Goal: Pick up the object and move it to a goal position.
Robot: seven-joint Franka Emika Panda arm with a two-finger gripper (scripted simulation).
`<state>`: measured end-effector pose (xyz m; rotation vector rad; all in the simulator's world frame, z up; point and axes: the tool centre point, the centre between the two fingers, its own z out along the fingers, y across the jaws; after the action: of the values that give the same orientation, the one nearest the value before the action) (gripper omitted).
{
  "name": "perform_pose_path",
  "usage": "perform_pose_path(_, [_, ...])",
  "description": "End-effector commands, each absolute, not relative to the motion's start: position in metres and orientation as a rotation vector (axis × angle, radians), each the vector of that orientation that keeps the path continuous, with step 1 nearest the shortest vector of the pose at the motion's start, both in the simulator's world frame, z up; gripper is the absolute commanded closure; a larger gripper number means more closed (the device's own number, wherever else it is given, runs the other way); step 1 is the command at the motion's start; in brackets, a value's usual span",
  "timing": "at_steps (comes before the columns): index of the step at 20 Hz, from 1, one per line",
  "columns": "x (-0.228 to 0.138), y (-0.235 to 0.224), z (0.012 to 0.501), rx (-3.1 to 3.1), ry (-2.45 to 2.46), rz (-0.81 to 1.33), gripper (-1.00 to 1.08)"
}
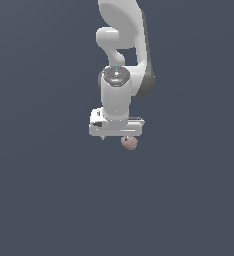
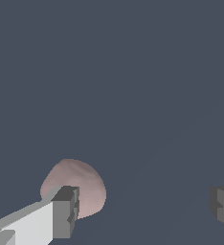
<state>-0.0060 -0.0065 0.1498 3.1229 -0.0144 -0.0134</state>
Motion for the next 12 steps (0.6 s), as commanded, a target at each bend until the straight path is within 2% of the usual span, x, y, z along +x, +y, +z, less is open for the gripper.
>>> perform_pose_path(1, [-0.006, -0.007, 0.150, 3.123, -0.014, -0.013, -0.92])
perform_pose_path(12, [-0.017, -0.031, 0.137, 3.116, -0.011, -0.060, -0.92])
